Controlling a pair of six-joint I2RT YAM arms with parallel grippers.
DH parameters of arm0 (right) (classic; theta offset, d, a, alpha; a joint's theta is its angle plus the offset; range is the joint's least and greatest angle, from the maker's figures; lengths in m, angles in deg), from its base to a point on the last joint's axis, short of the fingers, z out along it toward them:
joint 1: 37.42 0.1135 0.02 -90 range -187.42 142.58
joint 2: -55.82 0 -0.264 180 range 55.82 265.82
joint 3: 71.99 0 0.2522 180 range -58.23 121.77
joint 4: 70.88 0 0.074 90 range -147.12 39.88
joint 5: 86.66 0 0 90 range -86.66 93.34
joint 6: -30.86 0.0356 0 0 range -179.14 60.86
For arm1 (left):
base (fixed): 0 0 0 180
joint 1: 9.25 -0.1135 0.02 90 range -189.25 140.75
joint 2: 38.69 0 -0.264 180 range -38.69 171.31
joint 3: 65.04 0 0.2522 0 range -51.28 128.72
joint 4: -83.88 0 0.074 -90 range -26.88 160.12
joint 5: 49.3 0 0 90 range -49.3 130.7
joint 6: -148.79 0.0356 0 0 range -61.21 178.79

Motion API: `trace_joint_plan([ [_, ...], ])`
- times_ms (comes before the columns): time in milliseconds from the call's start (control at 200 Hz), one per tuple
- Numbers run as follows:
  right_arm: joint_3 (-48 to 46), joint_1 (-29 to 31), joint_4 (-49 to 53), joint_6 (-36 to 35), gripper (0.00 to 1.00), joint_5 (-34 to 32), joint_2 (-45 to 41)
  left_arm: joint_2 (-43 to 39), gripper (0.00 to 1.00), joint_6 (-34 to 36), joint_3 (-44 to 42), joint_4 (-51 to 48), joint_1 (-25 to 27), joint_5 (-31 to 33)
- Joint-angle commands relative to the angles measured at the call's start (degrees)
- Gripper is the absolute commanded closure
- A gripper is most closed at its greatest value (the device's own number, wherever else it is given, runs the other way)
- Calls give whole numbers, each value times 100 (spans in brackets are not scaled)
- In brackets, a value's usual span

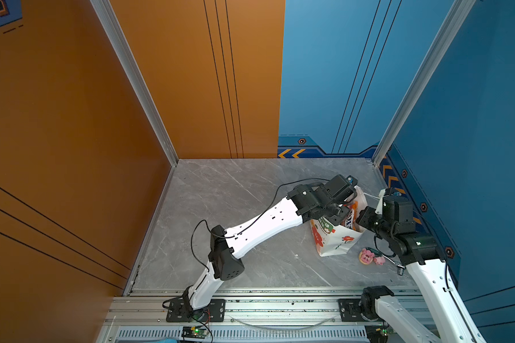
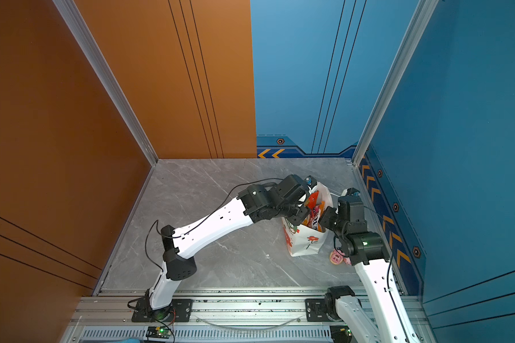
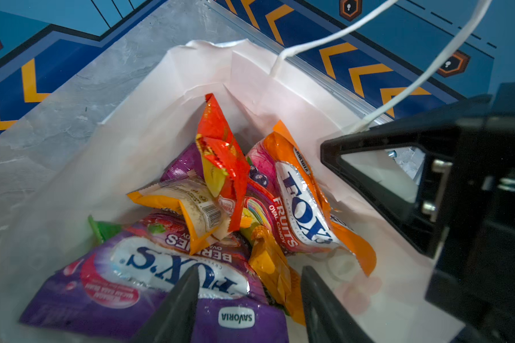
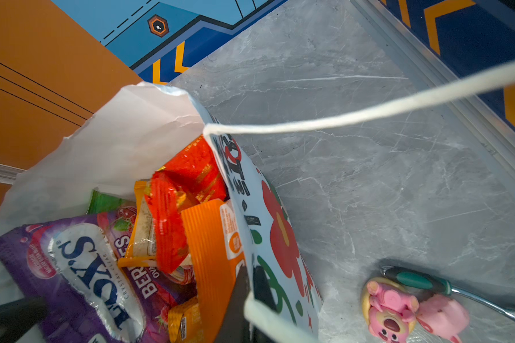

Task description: Place the snacks into the paper bag

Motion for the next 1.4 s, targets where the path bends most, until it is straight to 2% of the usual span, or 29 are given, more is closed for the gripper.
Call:
trace_joint_plan([
  [0,-99,-31,154,24,94,54,-53,-492,42,40,133,-58,315,747],
  [175,-102,-31,136,29,94,68,-49,-829,42,-306,-115,-38,398,1327],
  [360,-60,-35,160,18,94,63,-67,-1311,43,-1367,-948,-45,177,1856],
  [491,-56,-31,155,24,94,66,-49,-1459,43,-1717,-1347,33,-48,1578],
  [646,-58,-24,127,51,94,103,-11,-1270,43,-1757,-1307,17,-207,1162],
  [966,-49,-22,135,33,94,71,-22,-954,44,-1875,-1273,25,-439,786],
  [1131,-79,-22,118,34,94,74,-18,-893,49,-1907,-1324,17,-513,654],
  [1392,-94,-26,101,33,94,80,-14,-834,65,-1939,-1395,24,-526,486],
])
